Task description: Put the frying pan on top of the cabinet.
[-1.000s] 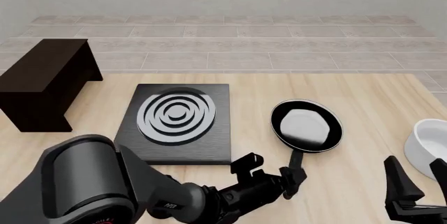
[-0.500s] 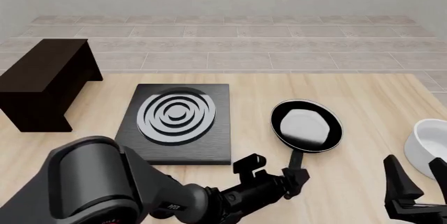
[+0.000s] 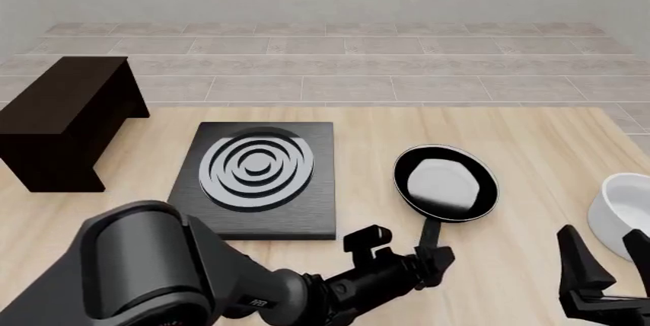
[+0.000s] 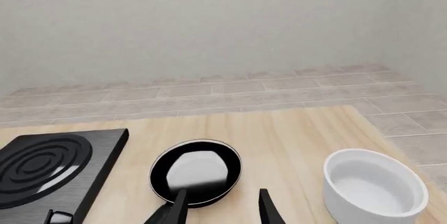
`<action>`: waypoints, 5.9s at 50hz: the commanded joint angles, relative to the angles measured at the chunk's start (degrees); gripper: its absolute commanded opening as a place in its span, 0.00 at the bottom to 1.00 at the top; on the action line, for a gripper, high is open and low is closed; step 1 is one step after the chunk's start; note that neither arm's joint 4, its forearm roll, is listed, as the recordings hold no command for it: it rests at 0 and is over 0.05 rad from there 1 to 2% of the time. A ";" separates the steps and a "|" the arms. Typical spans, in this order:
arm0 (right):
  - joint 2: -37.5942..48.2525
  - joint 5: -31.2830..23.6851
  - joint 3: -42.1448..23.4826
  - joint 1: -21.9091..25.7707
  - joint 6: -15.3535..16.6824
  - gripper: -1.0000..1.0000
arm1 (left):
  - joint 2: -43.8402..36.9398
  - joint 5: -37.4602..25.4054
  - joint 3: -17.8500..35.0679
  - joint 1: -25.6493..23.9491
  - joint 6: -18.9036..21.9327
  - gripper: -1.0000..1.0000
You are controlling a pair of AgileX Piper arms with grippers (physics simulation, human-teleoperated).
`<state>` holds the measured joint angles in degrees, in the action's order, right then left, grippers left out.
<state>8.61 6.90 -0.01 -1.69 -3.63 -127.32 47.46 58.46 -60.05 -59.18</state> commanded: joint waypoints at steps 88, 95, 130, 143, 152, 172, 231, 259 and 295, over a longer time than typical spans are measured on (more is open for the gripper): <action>0.06 0.08 0.00 -0.19 -0.05 1.00 | 5.00 -0.63 -1.28 1.25 -7.31 0.00; -0.10 -0.02 0.00 -0.06 -0.03 1.00 | 8.87 -0.94 -2.89 1.75 -6.51 0.00; -2.13 -1.87 -0.01 0.11 0.23 1.00 | 31.54 -9.62 -7.16 8.19 -0.73 0.00; -1.34 -1.06 -0.02 0.09 0.11 1.00 | 37.97 -17.43 -4.82 14.91 2.83 0.00; -2.45 -2.02 -0.01 0.16 0.18 1.00 | 42.80 -19.96 -4.27 20.14 5.51 0.00; -3.48 -2.98 -0.04 0.26 0.23 1.00 | 48.48 -23.81 -3.05 30.70 5.19 0.00; -1.70 -1.52 -0.02 0.43 0.40 1.00 | 51.54 -21.56 -7.12 56.77 -9.10 0.00; -1.66 -1.56 -0.02 0.44 0.27 1.00 | 48.84 -18.77 -8.71 61.95 -13.51 0.00; -1.24 -1.21 -0.02 0.28 0.11 1.00 | 46.44 -15.71 -12.59 66.01 -17.76 0.00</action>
<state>7.43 5.81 -0.03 -1.32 -3.43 -81.37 29.76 45.71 4.68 -76.26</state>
